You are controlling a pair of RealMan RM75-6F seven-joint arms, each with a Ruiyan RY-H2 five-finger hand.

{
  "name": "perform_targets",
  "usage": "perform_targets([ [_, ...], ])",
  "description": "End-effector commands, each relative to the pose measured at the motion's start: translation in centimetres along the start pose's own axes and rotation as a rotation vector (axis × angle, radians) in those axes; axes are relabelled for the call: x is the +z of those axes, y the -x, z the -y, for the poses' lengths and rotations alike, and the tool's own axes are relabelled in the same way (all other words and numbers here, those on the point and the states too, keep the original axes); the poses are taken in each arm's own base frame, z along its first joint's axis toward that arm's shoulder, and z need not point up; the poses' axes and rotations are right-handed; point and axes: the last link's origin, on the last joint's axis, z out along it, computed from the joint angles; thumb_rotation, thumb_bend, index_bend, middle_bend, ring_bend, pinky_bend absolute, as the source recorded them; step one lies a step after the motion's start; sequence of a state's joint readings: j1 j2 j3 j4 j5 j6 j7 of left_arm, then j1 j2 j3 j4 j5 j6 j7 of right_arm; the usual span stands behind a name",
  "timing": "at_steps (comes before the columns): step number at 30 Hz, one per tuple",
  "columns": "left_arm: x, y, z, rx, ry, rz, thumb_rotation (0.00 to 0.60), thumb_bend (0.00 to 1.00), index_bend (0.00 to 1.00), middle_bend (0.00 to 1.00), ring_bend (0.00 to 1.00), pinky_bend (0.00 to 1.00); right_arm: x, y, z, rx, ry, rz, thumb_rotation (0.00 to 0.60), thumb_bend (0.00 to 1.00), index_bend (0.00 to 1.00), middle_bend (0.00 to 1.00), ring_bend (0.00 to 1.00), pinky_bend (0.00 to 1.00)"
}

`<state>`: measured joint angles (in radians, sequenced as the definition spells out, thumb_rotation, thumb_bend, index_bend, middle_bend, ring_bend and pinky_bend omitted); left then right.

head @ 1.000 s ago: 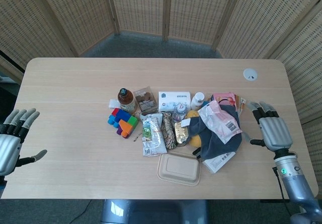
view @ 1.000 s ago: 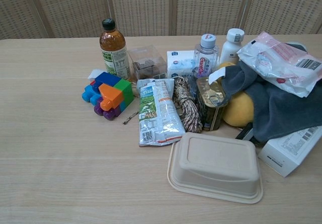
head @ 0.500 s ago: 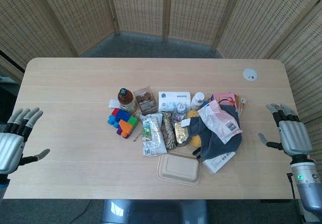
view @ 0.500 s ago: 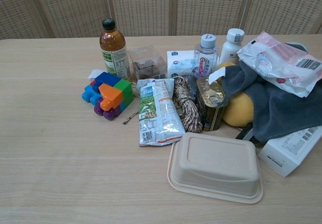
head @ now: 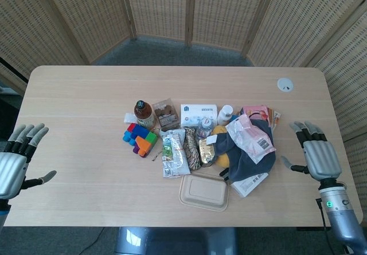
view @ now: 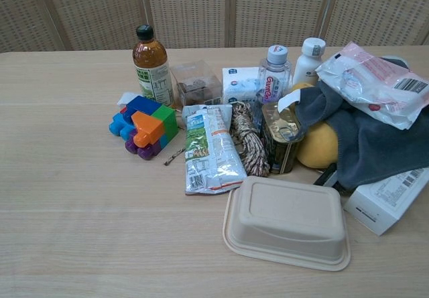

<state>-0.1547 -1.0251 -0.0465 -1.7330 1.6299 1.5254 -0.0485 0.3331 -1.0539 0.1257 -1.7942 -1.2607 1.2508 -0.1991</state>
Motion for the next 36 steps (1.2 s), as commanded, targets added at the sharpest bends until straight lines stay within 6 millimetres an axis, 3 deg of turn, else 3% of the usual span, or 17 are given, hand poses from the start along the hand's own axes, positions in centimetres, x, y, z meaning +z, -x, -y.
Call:
perform_targets([
  [1,0.0,0.1,0.1,-0.001,-0.002,0.002,0.6,0.14,0.0,0.0,0.0,0.0,0.4,0.8,1.5,-0.012,-0.04,0.016,0.411,0.26,0.0,0.0,0.0,0.0],
  [14,-0.1,0.1,0.5,0.0,-0.013,0.007,0.6,0.13,0.0,0.0,0.0,0.0,2.4,3.5,5.0,-0.059,-0.079,0.033,0.381,0.12,0.0,0.0,0.0,0.0],
  [36,-0.5,-0.3,1.1,-0.001,-0.031,0.003,0.6,0.13,0.0,0.0,0.0,0.0,5.5,6.2,5.9,-0.146,-0.052,0.019,0.376,0.12,0.0,0.0,0.0,0.0],
])
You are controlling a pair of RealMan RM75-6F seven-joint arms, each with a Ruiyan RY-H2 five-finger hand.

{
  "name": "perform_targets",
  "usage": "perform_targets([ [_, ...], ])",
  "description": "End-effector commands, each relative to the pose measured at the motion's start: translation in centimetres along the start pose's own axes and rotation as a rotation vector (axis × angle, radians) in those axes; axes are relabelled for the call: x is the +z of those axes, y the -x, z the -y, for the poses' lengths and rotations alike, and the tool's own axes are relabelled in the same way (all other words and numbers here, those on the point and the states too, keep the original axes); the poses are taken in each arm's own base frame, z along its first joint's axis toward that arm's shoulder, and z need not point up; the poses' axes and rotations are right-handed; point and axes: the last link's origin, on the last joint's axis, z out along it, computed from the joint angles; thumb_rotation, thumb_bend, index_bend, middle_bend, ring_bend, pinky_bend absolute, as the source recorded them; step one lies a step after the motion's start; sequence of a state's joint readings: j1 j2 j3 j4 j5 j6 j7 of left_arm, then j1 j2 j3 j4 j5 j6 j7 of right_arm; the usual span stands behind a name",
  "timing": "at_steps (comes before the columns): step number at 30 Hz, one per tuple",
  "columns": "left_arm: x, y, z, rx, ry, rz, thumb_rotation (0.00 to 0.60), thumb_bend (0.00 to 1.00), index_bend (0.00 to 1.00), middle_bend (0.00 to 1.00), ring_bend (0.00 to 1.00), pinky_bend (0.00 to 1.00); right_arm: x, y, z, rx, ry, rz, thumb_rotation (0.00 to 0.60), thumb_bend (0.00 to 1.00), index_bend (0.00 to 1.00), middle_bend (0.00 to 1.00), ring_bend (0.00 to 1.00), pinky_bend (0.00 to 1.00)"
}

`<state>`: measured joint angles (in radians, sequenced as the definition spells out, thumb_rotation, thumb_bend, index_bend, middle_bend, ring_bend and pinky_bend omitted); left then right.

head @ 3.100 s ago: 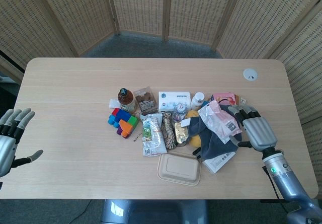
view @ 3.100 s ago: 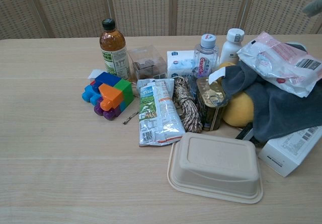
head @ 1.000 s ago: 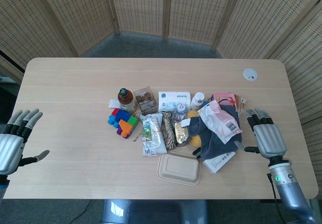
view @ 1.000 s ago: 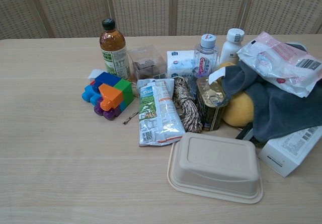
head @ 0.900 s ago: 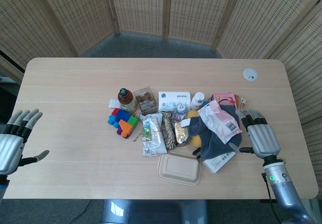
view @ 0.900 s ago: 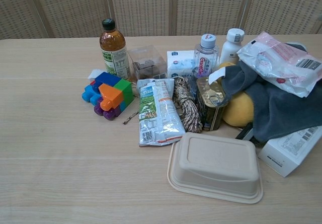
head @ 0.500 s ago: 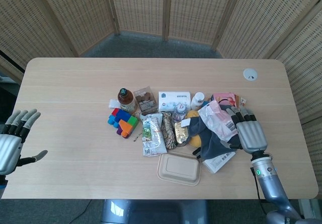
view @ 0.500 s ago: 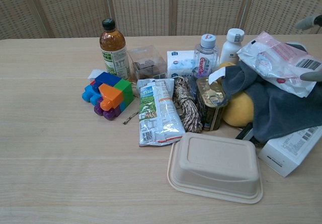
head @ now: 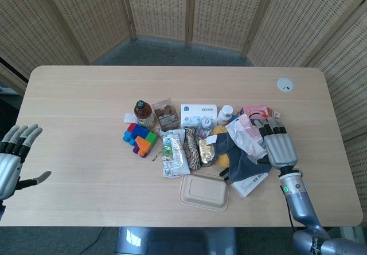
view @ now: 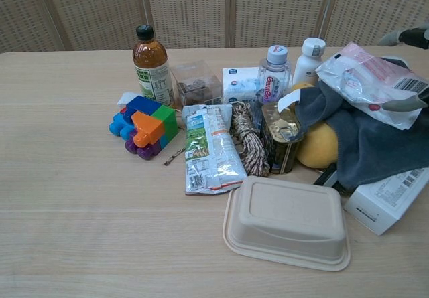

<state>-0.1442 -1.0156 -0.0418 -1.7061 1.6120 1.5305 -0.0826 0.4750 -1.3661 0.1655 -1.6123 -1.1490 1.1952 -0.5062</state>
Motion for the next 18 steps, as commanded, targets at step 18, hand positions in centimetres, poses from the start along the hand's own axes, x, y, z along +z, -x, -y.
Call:
perform_targets([
  [18,-0.1,-0.6,-0.1,0.001,-0.003,-0.01,0.6,0.13,0.0,0.0,0.0,0.0,2.9,2.1,-0.7,-0.011,0.042,0.017,0.38,0.14,0.0,0.0,0.0,0.0],
])
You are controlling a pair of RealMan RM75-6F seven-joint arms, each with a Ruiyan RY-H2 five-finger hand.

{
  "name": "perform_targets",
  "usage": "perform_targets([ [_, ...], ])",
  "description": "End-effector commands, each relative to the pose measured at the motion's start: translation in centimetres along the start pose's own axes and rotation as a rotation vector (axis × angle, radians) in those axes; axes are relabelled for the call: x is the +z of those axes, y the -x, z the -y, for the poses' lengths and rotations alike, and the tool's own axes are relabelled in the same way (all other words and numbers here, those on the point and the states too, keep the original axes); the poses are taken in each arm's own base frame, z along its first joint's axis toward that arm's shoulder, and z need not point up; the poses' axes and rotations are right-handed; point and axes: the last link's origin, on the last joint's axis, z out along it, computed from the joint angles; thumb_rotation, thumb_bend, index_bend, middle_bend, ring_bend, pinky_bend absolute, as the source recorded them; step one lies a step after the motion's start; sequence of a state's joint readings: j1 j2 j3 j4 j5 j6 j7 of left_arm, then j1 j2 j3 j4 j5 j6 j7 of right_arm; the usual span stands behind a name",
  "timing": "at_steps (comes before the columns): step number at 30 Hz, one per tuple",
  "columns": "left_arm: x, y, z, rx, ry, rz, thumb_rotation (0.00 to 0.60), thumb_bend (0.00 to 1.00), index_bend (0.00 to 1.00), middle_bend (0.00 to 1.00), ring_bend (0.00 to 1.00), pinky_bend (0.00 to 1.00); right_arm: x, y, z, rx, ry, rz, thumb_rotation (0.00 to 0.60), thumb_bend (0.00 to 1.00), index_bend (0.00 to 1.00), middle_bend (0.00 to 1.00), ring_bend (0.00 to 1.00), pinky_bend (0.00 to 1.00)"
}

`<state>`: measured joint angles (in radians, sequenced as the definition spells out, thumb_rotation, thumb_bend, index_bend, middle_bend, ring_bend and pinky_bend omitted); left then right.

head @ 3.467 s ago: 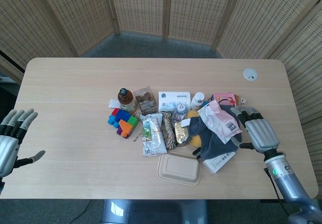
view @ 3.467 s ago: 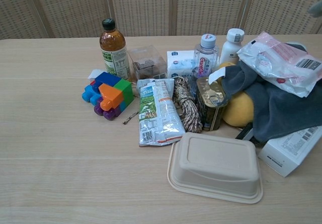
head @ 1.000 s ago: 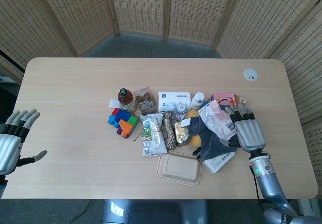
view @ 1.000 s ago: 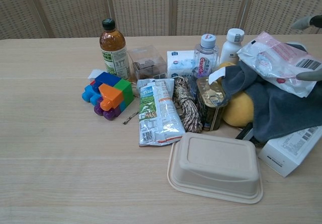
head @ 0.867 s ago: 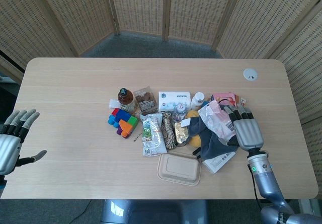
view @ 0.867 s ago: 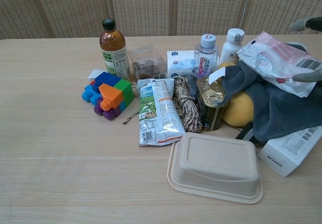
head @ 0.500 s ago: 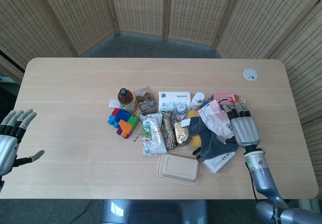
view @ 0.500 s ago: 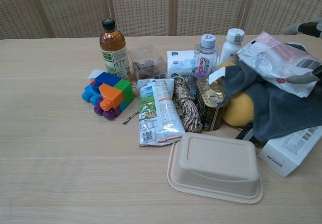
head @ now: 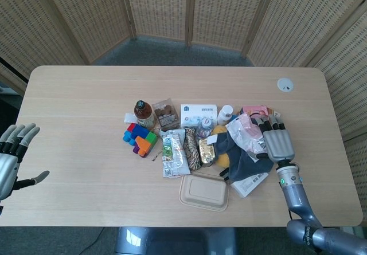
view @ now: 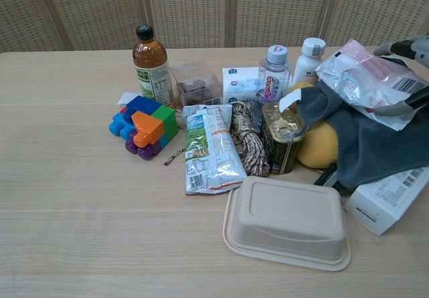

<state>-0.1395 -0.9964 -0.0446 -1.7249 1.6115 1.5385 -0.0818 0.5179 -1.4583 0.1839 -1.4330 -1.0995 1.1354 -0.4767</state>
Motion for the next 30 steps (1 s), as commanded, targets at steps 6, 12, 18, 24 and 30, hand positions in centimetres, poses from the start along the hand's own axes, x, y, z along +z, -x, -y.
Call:
perform_targets([
  [6,0.0,0.0,0.0,-0.002,-0.002,0.001,0.6,0.14,0.0,0.0,0.0,0.0,0.5,-0.5,-0.5,0.029,0.015,-0.022,0.501,0.15,0.0,0.0,0.0,0.13],
  [12,0.2,0.2,-0.2,-0.003,0.005,0.005,0.6,0.14,0.0,0.0,0.0,0.0,0.8,-0.8,-1.0,0.057,0.022,-0.028,0.589,0.15,0.0,0.0,0.14,0.41],
  [18,0.2,0.2,-0.2,-0.003,0.003,0.007,0.6,0.13,0.0,0.0,0.0,0.0,1.0,-1.3,-1.3,0.08,0.019,-0.065,0.6,0.16,0.0,0.0,0.44,0.61],
  [24,0.2,0.3,-0.1,-0.005,0.001,0.012,0.6,0.13,0.0,0.0,0.0,0.0,1.0,-1.7,-1.4,0.114,0.018,-0.08,0.6,0.17,0.0,0.02,0.65,0.72],
  [30,0.3,0.4,-0.1,-0.004,0.002,0.013,0.6,0.13,0.0,0.0,0.0,0.0,0.8,-2.9,-1.6,0.127,0.014,-0.115,0.6,0.17,0.0,0.1,0.73,0.77],
])
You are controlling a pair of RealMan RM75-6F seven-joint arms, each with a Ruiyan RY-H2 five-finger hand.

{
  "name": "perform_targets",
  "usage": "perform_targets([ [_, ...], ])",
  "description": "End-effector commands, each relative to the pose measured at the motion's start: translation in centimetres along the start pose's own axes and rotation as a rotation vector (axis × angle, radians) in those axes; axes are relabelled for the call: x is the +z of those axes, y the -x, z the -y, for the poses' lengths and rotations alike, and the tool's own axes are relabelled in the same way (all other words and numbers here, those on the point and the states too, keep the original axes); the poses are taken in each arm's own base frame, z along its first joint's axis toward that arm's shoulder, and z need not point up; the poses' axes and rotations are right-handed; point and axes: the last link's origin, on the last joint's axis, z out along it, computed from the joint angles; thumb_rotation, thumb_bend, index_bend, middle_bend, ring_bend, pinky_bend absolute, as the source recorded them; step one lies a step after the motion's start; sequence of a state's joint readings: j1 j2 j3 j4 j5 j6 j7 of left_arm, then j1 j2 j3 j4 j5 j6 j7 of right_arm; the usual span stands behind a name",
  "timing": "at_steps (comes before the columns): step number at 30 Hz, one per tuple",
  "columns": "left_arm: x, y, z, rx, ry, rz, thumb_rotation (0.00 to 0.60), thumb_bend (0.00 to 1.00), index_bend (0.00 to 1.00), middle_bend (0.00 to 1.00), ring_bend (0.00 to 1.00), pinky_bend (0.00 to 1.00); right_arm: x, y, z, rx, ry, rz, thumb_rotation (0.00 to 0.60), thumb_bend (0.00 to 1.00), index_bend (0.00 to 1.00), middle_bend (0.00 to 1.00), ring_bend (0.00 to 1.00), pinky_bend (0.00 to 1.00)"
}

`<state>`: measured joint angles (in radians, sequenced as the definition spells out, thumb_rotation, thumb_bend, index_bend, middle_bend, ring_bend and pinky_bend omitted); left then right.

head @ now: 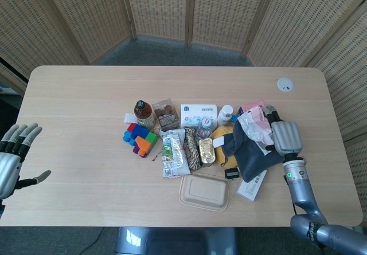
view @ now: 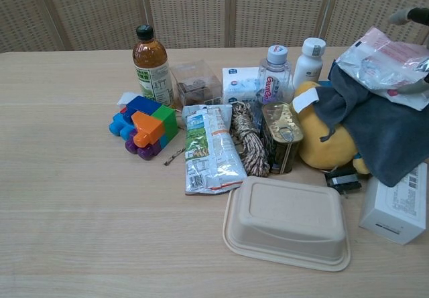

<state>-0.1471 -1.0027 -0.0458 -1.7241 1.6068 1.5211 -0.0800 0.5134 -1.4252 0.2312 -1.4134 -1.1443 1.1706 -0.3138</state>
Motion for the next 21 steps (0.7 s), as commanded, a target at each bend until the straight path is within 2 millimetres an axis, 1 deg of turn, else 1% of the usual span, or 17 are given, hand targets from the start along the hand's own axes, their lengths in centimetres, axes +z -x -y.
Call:
perform_targets([
  [1,0.0,0.0,0.0,-0.001,0.001,-0.001,0.6,0.13,0.0,0.0,0.0,0.0,-0.1,-0.8,-0.1,0.008,-0.004,-0.021,0.6,0.17,0.0,0.12,0.74,0.78],
  [4,0.1,0.0,-0.1,-0.003,0.004,-0.001,0.6,0.13,0.0,0.0,0.0,0.0,-0.2,-1.7,-0.1,0.009,-0.012,-0.041,0.6,0.17,0.0,0.17,0.78,0.8],
  [9,0.1,0.2,-0.2,-0.004,0.006,0.001,0.6,0.13,0.0,0.0,0.0,0.0,-0.4,-3.4,0.1,0.03,-0.03,-0.079,0.6,0.17,0.01,0.21,0.81,0.82],
  [13,0.2,0.1,-0.2,-0.004,0.008,-0.002,0.6,0.13,0.0,0.0,0.0,0.0,-0.5,-5.2,0.4,0.062,-0.052,-0.113,0.6,0.17,0.03,0.24,0.85,0.84],
  [21,0.0,0.0,-0.4,-0.004,0.013,-0.006,0.6,0.13,0.0,0.0,0.0,0.0,-0.4,-8.5,1.2,0.122,-0.096,-0.184,0.6,0.17,0.04,0.26,0.86,0.85],
])
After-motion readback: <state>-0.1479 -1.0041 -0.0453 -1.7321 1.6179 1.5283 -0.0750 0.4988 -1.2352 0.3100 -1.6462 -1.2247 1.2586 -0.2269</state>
